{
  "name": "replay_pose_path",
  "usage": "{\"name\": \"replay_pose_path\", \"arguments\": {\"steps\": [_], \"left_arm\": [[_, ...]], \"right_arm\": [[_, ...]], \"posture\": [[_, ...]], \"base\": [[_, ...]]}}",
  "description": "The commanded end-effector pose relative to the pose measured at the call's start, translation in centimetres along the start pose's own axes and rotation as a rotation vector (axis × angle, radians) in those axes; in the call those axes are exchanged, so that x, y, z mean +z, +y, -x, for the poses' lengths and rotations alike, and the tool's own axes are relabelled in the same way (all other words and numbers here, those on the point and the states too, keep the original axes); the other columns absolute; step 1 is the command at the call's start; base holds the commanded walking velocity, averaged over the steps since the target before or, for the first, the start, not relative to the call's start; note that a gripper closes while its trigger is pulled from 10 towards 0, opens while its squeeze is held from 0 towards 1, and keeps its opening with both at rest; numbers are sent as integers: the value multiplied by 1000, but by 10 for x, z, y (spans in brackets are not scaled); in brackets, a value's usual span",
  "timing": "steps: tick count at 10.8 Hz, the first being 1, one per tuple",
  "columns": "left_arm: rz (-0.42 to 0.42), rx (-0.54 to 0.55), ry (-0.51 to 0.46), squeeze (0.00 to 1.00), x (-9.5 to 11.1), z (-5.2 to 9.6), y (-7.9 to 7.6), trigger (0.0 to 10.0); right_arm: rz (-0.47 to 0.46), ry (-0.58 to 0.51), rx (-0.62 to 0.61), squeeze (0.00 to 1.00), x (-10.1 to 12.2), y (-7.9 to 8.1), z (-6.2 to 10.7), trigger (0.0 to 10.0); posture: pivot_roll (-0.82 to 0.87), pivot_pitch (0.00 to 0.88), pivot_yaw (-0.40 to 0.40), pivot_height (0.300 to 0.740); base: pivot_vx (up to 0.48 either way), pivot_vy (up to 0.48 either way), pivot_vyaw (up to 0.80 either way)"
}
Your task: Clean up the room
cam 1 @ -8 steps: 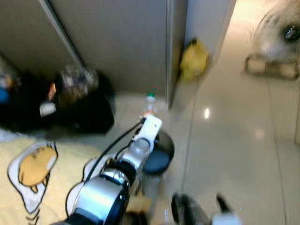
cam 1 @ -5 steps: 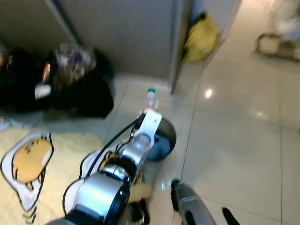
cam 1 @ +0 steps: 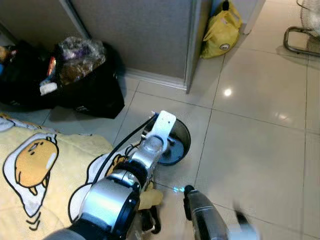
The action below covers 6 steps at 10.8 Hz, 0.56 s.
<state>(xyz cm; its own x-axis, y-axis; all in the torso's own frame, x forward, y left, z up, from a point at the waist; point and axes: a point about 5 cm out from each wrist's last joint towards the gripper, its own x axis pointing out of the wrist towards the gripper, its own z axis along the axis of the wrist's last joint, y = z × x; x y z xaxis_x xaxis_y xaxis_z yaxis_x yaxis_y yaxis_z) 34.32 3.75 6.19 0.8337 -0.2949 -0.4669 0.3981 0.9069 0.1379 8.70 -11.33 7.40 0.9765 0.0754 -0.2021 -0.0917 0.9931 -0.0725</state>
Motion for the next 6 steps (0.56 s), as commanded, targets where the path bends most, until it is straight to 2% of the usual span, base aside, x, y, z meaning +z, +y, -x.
{"name": "replay_pose_path", "arguments": {"steps": [1,2,3,4,5,6], "left_arm": [[96,-94,20,0,-17,3,-24,10000],[114,-128,-41,0,-16,4,-12,10000],[99,-145,-125,0,-18,9,7,10000],[58,-139,-250,0,-21,22,36,10000],[110,-53,-400,0,-12,46,58,10000],[146,12,-464,0,-5,58,64,10000]], "right_arm": [[-22,53,-22,0,-12,-7,-5,10000],[-26,11,-35,0,-10,-17,-28,10000],[-7,-37,-30,0,-7,-30,-54,10000],[-1,-86,-33,0,-1,-45,-83,10000],[-11,-125,-39,0,6,-62,-109,10000],[-22,-144,-32,0,11,-73,-127,10000]], "posture": [[-337,171,174,740],[-294,109,171,740],[-218,14,151,740],[-157,0,125,740],[-77,0,80,740],[3,0,13,740]], "base": [[0,0,0],[0,0,0],[0,0,0],[0,0,0],[0,0,0],[-480,0,0]]}}
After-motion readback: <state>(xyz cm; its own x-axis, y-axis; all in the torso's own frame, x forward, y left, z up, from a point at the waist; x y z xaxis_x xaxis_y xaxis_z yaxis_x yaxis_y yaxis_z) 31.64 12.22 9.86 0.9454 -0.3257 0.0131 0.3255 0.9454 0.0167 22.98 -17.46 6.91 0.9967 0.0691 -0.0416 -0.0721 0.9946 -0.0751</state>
